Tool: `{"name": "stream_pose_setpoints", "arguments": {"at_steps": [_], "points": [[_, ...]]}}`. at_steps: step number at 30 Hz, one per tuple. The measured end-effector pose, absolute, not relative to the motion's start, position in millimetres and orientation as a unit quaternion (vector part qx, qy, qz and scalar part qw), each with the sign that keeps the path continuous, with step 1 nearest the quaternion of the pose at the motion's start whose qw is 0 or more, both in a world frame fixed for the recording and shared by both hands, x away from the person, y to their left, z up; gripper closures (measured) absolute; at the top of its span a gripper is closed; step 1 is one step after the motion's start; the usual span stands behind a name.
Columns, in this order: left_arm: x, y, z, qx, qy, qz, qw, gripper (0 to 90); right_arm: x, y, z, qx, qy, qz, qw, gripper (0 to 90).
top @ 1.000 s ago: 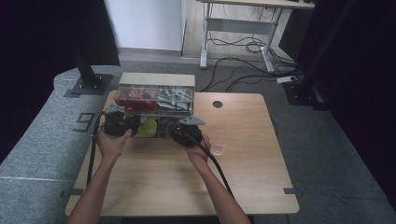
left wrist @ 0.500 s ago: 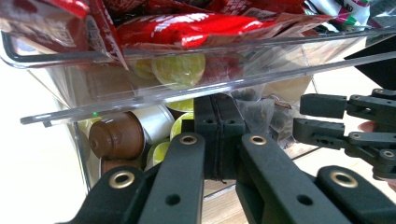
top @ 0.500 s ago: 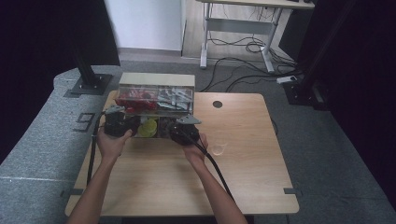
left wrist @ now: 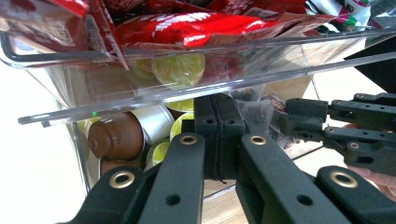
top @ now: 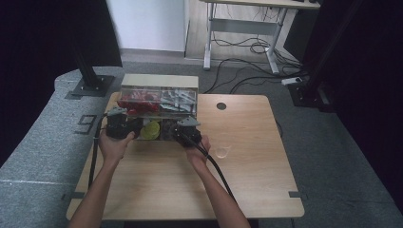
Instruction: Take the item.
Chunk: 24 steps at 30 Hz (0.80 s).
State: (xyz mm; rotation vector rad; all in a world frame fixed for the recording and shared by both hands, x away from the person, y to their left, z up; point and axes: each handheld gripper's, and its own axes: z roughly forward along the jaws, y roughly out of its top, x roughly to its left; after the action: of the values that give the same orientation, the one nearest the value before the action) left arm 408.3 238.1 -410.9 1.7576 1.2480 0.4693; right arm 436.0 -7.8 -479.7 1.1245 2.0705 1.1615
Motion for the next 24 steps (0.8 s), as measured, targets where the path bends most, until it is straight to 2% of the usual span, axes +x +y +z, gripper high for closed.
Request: {"name": "stream_pose_setpoints", "arguments": {"at_steps": [9,24], "points": [[408.3,237.8,-411.0,0.711,0.505,0.189,0.451,89.9,438.9,-10.7,-480.4,0.423,0.762,0.427,0.242,88.0],[407.7,237.9,-410.6,0.711,0.505,0.190,0.451,89.7,427.2,-25.3,-467.9,0.410,0.752,0.455,0.245,89.0]]}}
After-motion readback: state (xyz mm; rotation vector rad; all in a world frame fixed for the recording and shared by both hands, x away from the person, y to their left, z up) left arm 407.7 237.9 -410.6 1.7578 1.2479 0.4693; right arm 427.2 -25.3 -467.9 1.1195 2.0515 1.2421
